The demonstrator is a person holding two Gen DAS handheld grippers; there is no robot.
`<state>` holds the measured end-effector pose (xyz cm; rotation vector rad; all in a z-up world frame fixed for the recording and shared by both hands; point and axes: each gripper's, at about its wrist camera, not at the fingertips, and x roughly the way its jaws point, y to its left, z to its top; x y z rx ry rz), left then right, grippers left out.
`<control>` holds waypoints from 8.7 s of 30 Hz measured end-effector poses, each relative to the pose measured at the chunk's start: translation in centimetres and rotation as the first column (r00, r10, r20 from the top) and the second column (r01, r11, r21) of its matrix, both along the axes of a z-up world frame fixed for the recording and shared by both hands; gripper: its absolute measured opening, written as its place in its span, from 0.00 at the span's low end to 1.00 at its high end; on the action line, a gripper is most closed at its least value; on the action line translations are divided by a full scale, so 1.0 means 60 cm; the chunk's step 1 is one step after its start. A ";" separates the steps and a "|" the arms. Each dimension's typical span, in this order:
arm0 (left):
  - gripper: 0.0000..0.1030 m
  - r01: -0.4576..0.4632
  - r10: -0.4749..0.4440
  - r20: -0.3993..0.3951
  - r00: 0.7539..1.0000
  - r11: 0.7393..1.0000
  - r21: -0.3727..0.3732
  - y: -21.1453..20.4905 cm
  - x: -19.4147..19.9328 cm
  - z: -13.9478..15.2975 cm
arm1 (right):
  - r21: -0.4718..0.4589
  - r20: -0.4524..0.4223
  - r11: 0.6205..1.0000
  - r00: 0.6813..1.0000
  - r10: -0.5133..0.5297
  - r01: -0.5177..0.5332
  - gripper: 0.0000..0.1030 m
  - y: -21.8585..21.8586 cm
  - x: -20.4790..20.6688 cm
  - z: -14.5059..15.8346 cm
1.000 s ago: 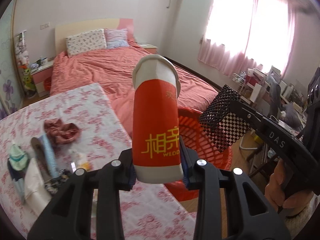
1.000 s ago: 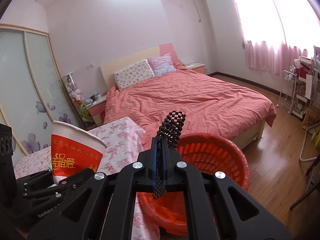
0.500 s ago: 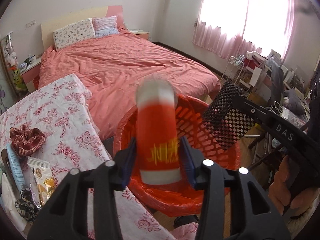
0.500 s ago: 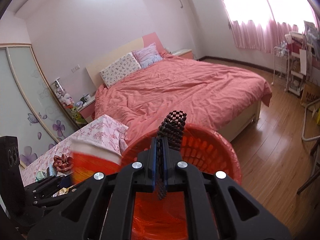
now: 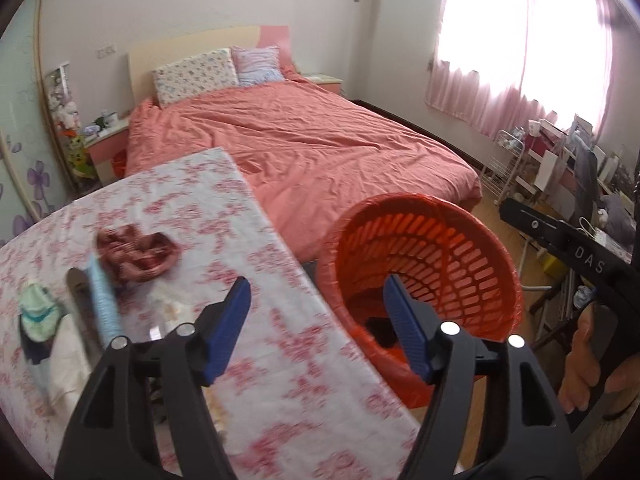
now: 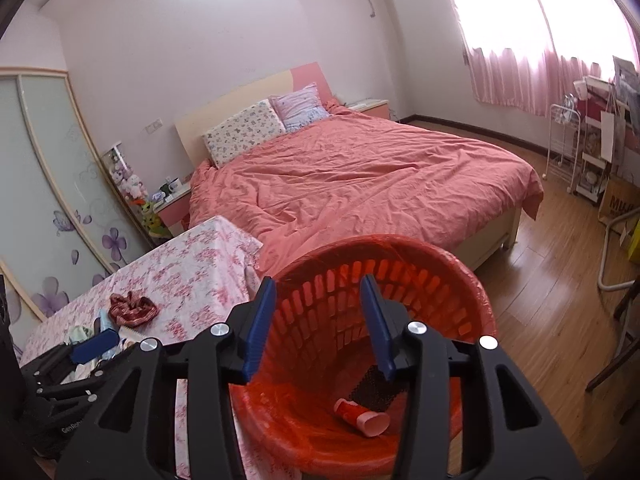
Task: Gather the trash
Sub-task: 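Open both grippers to drop the cup and mesh item into the basket, then grasp the navy-and-blue cloth with the left gripper while the right grasps the silver snack wrapper, then carry the cloth and snack wrapper in both grippers over the orange basket, then open both grippers to drop the cloth and wrapper into the basket, then grasp the white tissue with the left gripper while the right grasps the black floral cloth, then lift the tissue and floral cloth off the table in both grippers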
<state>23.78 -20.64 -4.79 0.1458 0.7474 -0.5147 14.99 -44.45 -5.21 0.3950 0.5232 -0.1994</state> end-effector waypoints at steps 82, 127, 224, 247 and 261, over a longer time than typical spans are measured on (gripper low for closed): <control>0.40 -0.538 0.546 -0.123 0.828 0.837 0.096 0.517 0.090 -0.129 | -0.012 -0.263 0.957 0.924 0.276 -0.289 0.31 0.322 0.142 -0.114; 0.39 -0.193 0.195 0.040 0.980 0.979 -0.060 0.219 -0.018 0.085 | -0.037 0.008 0.981 0.981 0.192 -0.192 0.30 0.186 -0.011 0.024; 0.56 -0.485 0.480 -0.125 0.868 0.875 -0.008 0.510 0.030 -0.101 | -0.069 -0.294 0.892 0.864 0.410 -0.446 0.24 0.415 0.113 -0.113; 0.54 -0.437 0.434 -0.149 0.888 0.899 0.016 0.466 0.044 -0.126 | -0.046 -0.296 0.936 0.899 0.322 -0.350 0.25 0.366 0.136 -0.117; 0.52 -0.463 0.455 -0.163 0.876 0.886 -0.018 0.482 0.038 -0.127 | -0.077 -0.311 0.934 0.899 0.310 -0.348 0.25 0.373 0.134 -0.115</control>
